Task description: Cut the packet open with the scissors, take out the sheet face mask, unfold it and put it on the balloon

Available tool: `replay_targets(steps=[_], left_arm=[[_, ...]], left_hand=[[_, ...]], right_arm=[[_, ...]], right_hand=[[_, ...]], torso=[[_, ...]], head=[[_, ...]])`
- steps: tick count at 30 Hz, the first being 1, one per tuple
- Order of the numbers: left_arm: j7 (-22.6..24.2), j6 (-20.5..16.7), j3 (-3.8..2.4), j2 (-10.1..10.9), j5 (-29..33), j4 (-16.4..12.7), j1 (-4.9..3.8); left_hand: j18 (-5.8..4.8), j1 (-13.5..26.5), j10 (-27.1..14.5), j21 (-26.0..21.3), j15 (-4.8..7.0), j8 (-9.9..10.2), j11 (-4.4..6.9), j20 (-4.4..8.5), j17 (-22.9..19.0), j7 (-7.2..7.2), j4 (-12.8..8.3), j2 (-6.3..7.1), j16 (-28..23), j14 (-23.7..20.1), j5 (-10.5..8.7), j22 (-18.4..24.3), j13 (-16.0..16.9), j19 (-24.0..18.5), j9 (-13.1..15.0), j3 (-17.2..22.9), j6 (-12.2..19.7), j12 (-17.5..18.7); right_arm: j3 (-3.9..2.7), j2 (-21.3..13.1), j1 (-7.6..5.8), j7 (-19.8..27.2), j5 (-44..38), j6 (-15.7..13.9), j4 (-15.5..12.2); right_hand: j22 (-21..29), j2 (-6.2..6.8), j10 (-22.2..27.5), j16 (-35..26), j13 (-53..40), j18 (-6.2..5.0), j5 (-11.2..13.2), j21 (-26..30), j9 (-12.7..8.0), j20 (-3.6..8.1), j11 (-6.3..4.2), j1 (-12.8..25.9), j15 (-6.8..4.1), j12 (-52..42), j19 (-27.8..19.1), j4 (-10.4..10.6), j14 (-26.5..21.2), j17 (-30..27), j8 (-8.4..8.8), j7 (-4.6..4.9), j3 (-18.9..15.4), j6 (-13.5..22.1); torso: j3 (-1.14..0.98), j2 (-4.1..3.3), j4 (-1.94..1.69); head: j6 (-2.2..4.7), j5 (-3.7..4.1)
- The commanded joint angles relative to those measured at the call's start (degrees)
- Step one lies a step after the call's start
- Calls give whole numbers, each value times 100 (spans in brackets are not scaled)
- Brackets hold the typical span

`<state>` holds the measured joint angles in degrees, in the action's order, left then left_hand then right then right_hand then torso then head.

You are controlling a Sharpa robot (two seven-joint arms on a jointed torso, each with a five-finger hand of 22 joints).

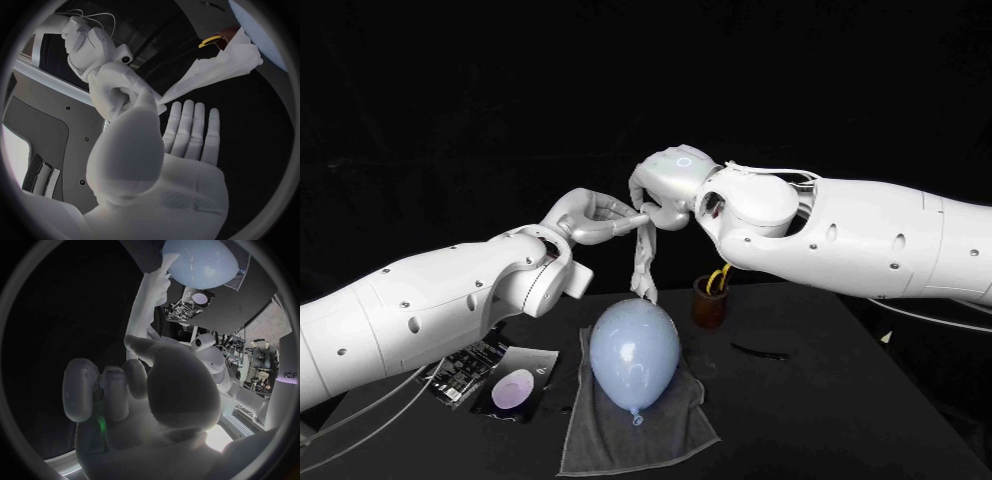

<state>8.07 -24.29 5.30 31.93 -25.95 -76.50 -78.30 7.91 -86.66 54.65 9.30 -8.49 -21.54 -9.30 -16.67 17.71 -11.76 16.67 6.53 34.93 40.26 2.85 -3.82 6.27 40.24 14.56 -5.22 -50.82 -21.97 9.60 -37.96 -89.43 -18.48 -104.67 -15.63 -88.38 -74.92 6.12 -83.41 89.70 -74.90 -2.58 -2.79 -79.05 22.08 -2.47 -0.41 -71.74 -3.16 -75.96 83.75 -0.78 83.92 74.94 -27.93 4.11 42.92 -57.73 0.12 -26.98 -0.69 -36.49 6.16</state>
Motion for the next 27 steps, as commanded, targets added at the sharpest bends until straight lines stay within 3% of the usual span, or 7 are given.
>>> replay_targets(steps=[1, 3, 7, 19, 22, 25, 27], left_arm=[[-121, 112, -5, -63, -95, -20, 1], [-149, 122, -6, -71, -127, -15, 1], [-172, 158, -6, -76, -193, -7, 1], [-114, 140, -7, -92, -223, -31, 1], [-64, 71, -7, -99, -165, -32, 1], [-9, -21, -8, -99, -112, -34, 1], [8, -56, -9, -99, -86, -29, 1]], left_hand=[[-32, -82, 63, -27, 35, -25, 16, 1, -20, 13, -14, -55, 46, 35, -8, -8, -6, 50, -12, 30, -59, -37], [-9, -341, 163, -21, 74, -43, 73, 3, -42, 73, -51, -167, 82, 87, -6, -15, -7, 104, -29, 139, -128, -86], [10, -613, 233, -28, 109, -47, 119, 1, -74, 130, -57, -243, 110, 119, -6, -14, -30, 145, -61, 254, -212, -93], [9, -674, 275, -62, 111, -12, 117, 0, -119, 128, 4, -236, 123, 126, -5, -8, -81, 150, -118, 291, -260, -51], [14, -709, 344, -68, 135, -28, 157, 1, -132, 181, -3, -372, 147, 163, -4, -10, -95, 167, -130, 382, -341, -55], [68, -1019, 571, -39, 233, -95, 283, 7, -159, 308, -12, -684, 209, 329, -5, -25, -136, 276, -139, 770, -569, -42], [127, -1188, 700, -2, 273, -135, 328, 7, -207, 337, -12, -732, 194, 439, 2, -36, -181, 387, -134, 1112, -646, 20]], right_arm=[[-14, 52, 0, 47, -43, -139, -41], [-14, 55, 1, 48, -43, -145, -36], [-14, 61, 3, 49, -44, -153, -11], [-14, 85, 8, 70, -43, -114, 40], [-14, 89, 11, 76, -42, -84, 30], [-14, 86, 14, 77, -42, -69, 27], [-14, 81, 15, 76, -42, -68, 20]], right_hand=[[-1226, -21, -34, 19, -339, 45, -16, -14, 106, -4, 17, -15, -38, -27, 260, -2, 603, 1482, -33, 7, 43, -40], [-1226, -21, -34, 19, -339, 45, -16, -14, 106, -4, 17, -15, -38, -27, 260, -2, 603, 1482, -33, 7, 43, -40], [-1226, -21, -34, 19, -339, 45, -16, -14, 106, -4, 17, -15, -38, -27, 260, -2, 603, 1482, -33, 7, 43, -40], [-1227, -19, -35, 19, -343, 45, -18, -18, 106, -4, 17, -20, -38, -29, 261, -5, 603, 1482, -33, 8, 50, -40], [-1227, -19, -35, 19, -343, 45, -18, -18, 106, -4, 17, -20, -38, -29, 261, -5, 603, 1482, -33, 8, 50, -40], [-1227, -19, -35, 19, -343, 45, -18, -18, 106, -4, 17, -20, -38, -29, 261, -5, 603, 1482, -33, 8, 50, -40], [-1227, -19, -35, 19, -343, 45, -18, -18, 106, -4, 17, -20, -38, -29, 261, -5, 603, 1482, -33, 8, 50, -40]], torso=[[-2, 2, -3], [-1, 2, 0], [-3, -1, 0], [0, 1, -1], [0, 3, 2], [0, 2, -1], [0, 3, -1]], head=[[-5, 1], [-8, 0], [-6, -1], [-16, 1], [-24, 4], [-20, 1], [-21, -5]])
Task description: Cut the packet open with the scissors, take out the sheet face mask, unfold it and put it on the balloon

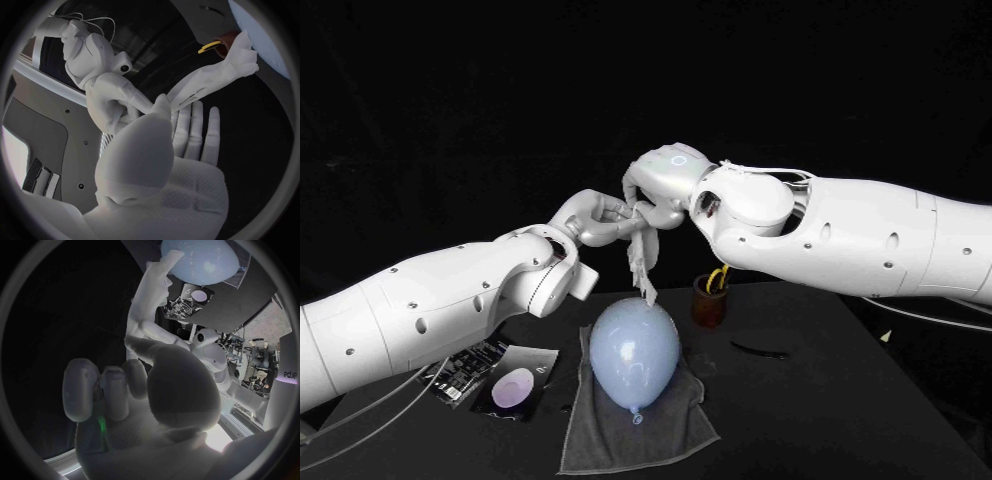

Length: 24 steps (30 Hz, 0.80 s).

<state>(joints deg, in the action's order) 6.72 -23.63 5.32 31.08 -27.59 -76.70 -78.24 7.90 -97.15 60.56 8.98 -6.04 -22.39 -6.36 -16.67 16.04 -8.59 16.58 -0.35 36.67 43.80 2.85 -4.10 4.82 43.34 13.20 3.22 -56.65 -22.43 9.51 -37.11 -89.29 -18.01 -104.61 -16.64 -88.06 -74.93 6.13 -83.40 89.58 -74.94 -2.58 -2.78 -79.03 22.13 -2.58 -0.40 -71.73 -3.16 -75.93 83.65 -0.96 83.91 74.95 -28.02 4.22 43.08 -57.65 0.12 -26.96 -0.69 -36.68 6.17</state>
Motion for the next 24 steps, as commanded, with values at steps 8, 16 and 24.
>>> replay_targets(steps=[8, 16, 24], left_arm=[[124, -180, -12, -24, 131, 24, -5], [114, -167, -13, -12, 220, 16, -5], [120, -139, -14, 28, 303, -26, -5]], left_hand=[[190, 142, 445, 21, 60, -240, 66, 9, -325, 27, -42, 532, -228, 457, -33, 1, -70, 203, 118, 2141, -55, 277], [186, 1024, 570, 17, 82, -456, 84, 10, -404, 20, -577, 1091, -208, 585, 1, -6, 17, 235, 274, 3621, -47, 275], [180, 1424, 597, 22, 93, -525, 97, 9, -412, 35, -937, 1161, -165, 590, 3, -9, 71, 228, 330, 4000, -56, 241]], right_arm=[[-5, -26, 4, 23, -47, 30, -63], [-3, -39, 10, 10, 203, -269, 21], [6, -252, 103, 376, 1673, -889, 168]], right_hand=[[-1226, -20, -36, 30, -339, 45, -19, -20, 101, 7, 16, -21, -38, -32, 272, 13, 603, 1481, -24, -3, 35, -48], [-1153, 151, 117, -19, -98, -7, 2, 251, 60, -10, 78, 176, 2, 286, 176, 169, 579, 1376, 69, 65, -72, 137], [-326, 727, 1936, -1147, 2362, -474, -1, 3069, -286, -198, 316, 664, 207, 3469, -988, 908, -119, -441, 840, 322, -526, 992]], torso=[[-1, 1, 3], [2, 3, -2], [7, 0, -6]], head=[[-12, -11], [-10, -2], [0, -47]])
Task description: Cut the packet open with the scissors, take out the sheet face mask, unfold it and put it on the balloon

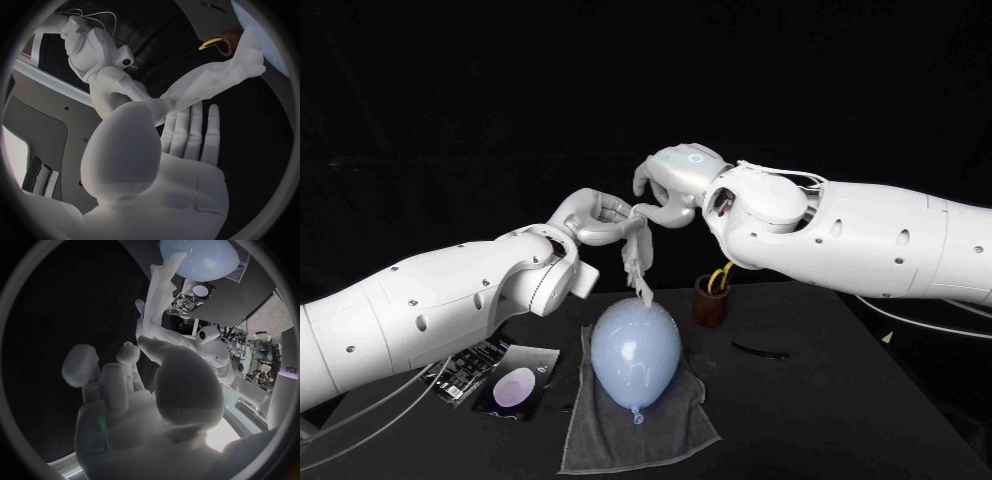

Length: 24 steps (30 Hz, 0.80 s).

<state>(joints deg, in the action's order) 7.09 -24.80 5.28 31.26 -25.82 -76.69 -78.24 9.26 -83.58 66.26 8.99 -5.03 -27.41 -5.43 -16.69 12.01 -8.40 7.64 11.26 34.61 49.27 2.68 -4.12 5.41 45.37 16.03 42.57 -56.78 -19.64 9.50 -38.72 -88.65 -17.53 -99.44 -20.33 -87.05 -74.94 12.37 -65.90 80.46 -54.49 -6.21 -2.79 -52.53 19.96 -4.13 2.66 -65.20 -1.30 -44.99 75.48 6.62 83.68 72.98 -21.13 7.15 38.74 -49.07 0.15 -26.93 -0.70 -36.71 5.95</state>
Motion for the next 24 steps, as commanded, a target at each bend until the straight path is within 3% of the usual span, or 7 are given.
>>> replay_targets(steps=[1, 5, 8, 10, 13, 15, 24], left_arm=[[83, -16, -10, 19, 143, -35, -5], [84, -10, -11, 61, 205, -72, -5], [99, -19, -11, 108, 276, -113, -5], [113, -22, -11, 136, 317, -138, -5], [143, -21, -14, 188, 367, -183, -4], [154, -22, -17, 209, 392, -202, -4], [188, -8, -31, 294, 449, -304, -4]], left_hand=[[44, 86, 28, 21, -8, -28, 5, 11, -10, 17, -61, 1, 42, 40, 21, -6, 15, 22, 51, 81, -45, -41], [37, 154, 32, 15, -11, -38, 6, 9, -12, 21, -115, 3, 46, 25, 20, -3, 24, 8, 60, 130, -47, -46], [29, 206, 31, 8, -18, -44, 9, 8, -14, 32, -150, 3, 44, -9, 20, -1, 30, -7, 67, 162, -47, -46], [25, 232, 28, 5, -23, -47, 8, 8, -14, 36, -166, 3, 44, -26, 19, 0, 32, -15, 70, 176, -46, -44], [16, 280, 22, -4, -30, -51, 6, 7, -14, 44, -194, -2, 45, -60, 19, 3, 35, -33, 76, 200, -42, -39], [12, 295, 21, -8, -32, -53, 6, 6, -14, 47, -203, -3, 47, -70, 18, 4, 35, -40, 79, 206, -42, -37], [2, 329, 22, -17, -36, -58, 7, 6, -11, 54, -231, -8, 53, -97, 18, 6, 38, -59, 86, 224, -42, -34]], right_arm=[[14, -145, 66, 484, 1544, -585, 92], [37, -384, 238, 1248, 3042, -881, 133], [46, -567, 433, 1950, 4212, -1114, 145], [49, -662, 569, 2358, 4923, -1231, 158], [54, -762, 824, 2898, 5818, -1323, 202], [56, -800, 976, 3112, 6098, -1350, 217], [57, -769, 1621, 3778, 6775, -1467, 331]], right_hand=[[-207, 102, 246, -395, 395, -144, 1, 728, -101, -88, 80, -4, 67, 454, -273, 252, -192, -455, 235, 124, -168, 194], [552, 63, 589, -1315, 793, -406, -14, 2621, -160, -221, 201, -210, 198, 817, -963, 587, -802, -1560, 419, 238, -561, 212], [847, 91, 713, -1881, 1217, -419, -100, 2987, -163, -276, 234, -258, 217, 1142, -1002, 813, -1131, -2177, 455, 239, -879, 107], [1224, 3, 551, -2704, 2233, -436, -122, 3375, -163, -297, 285, -536, 273, 2068, -979, 915, -1541, -3055, 503, 257, -1152, -137], [1505, -32, 526, -2941, 2949, -420, -33, 3635, -182, -343, 313, -740, 316, 2730, -925, 896, -1575, -3226, 587, 321, -1414, -282], [1589, 83, 588, -3000, 3153, -409, -25, 3712, -208, -368, 371, -800, 333, 2919, -915, 851, -1598, -3265, 665, 344, -1584, -233], [1888, -25, 695, -2910, 4185, -410, -20, 3920, -295, -440, 485, -1354, 422, 3523, -714, 502, -1575, -3309, 1021, 438, -2314, -71]], torso=[[6, -3, -4], [3, -3, 4], [-6, -7, 2], [-8, -4, 9], [-8, -6, 13], [-8, -6, 14], [-4, -10, 2]], head=[[0, -29], [-16, -64], [-34, -79], [-48, -89], [-53, -87], [-56, -91], [-85, -77]])
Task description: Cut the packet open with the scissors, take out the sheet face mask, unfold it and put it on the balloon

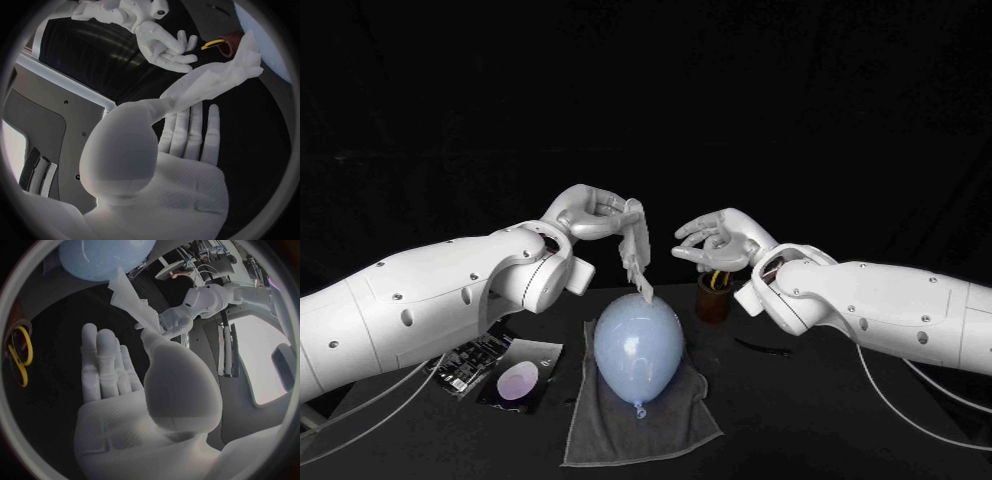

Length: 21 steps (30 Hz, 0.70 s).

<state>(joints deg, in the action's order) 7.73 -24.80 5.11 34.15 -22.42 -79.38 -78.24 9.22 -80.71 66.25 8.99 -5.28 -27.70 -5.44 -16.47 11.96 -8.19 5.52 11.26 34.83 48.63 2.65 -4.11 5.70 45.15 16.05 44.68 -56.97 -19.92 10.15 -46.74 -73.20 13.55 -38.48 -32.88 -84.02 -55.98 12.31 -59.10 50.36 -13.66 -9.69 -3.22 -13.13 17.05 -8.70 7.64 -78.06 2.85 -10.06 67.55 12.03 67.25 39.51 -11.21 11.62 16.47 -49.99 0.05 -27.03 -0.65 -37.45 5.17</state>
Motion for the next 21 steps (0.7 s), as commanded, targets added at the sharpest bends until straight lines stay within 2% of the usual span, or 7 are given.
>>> replay_targets(steps=[1, 3, 4, 8, 13, 17, 21], left_arm=[[125, -6, -16, 11, 111, -44, -4], [127, -2, -20, 19, 114, -59, -4], [128, 0, -22, 23, 115, -66, -4], [132, 5, -30, 41, 125, -96, -4], [140, 10, -36, 54, 142, -127, -4], [145, 15, -42, 58, 152, -147, -4], [149, 20, -46, 61, 157, -163, -4]], left_hand=[[4, 47, 23, -20, -11, -30, 8, -16, -6, 34, -25, -9, 32, -38, 21, 6, 10, -40, 85, 17, -22, -5], [3, 50, 23, -20, -12, -30, 8, -16, -5, 34, -27, -10, 32, -40, 21, 6, 10, -42, 86, 18, -22, -4], [1, 55, 23, -22, -13, -31, 8, -17, -5, 35, -32, -11, 34, -45, 21, 6, 10, -45, 87, 22, -22, -3], [-1, 62, 24, -24, -14, -32, 8, -16, -4, 34, -40, -13, 36, -52, 21, 7, 11, -50, 89, 26, -22, -3], [-3, 67, 25, -26, -14, -32, 9, -17, -3, 33, -45, -14, 37, -58, 21, 7, 11, -53, 90, 29, -21, -2], [-5, 72, 25, -28, -15, -33, 9, -17, -3, 32, -51, -15, 38, -63, 21, 7, 12, -57, 91, 32, -21, -2], [-7, 77, 25, -30, -15, -33, 9, -17, -2, 31, -57, -16, 40, -68, 20, 8, 12, -61, 92, 35, -21, -1]], right_arm=[[-8, 59, 125, 711, 697, -223, 55], [-8, 114, 198, 758, 704, -249, 113], [-8, 152, 231, 774, 707, -264, 153], [-9, 352, 333, 788, 700, -353, 352], [-10, 578, 397, 722, 617, -349, 575], [-12, 724, 443, 629, 458, -299, 698], [-13, 806, 471, 559, 343, -244, 742]], right_hand=[[-42, -48, 1, 226, 166, -60, 16, -71, -5, 23, -12, -121, -2, 42, 140, -78, 146, 80, 43, -11, -130, 12], [-181, -113, -28, 889, 302, -52, 9, -249, -9, 43, -18, -249, -17, 65, 297, -177, 501, 658, 80, -10, -198, 1], [-346, -158, -68, 1453, 416, -41, -6, -423, -11, 57, -24, -301, -19, 73, 375, -236, 757, 1186, 106, -4, -258, -23], [-1114, -290, -165, 2186, 659, 98, -7, -1748, -19, 71, -21, -368, -15, 72, 646, -330, 1036, 1863, 163, -6, -333, -91], [-1474, -347, -204, 2460, 814, 152, -11, -2326, -29, 65, -19, -368, -15, 72, 729, -373, 1155, 2087, 207, -4, -373, -130], [-1587, -378, -119, 2548, 890, 160, 9, -2480, -22, 64, -35, -369, -22, 108, 725, -397, 1182, 2156, 197, -56, -386, -195], [-1699, -389, -102, 2647, 926, 183, 12, -2693, -27, 67, -41, -373, -28, 103, 768, -419, 1241, 2268, 212, -63, -398, -198]], torso=[[5, -1, -6], [6, 0, -8], [8, 3, -9], [10, 2, -17], [13, 3, -17], [14, 0, -17], [13, 3, -13]], head=[[-15, 5], [-23, 7], [-28, 8], [-47, 11], [-62, 17], [-76, 12], [-88, 8]])
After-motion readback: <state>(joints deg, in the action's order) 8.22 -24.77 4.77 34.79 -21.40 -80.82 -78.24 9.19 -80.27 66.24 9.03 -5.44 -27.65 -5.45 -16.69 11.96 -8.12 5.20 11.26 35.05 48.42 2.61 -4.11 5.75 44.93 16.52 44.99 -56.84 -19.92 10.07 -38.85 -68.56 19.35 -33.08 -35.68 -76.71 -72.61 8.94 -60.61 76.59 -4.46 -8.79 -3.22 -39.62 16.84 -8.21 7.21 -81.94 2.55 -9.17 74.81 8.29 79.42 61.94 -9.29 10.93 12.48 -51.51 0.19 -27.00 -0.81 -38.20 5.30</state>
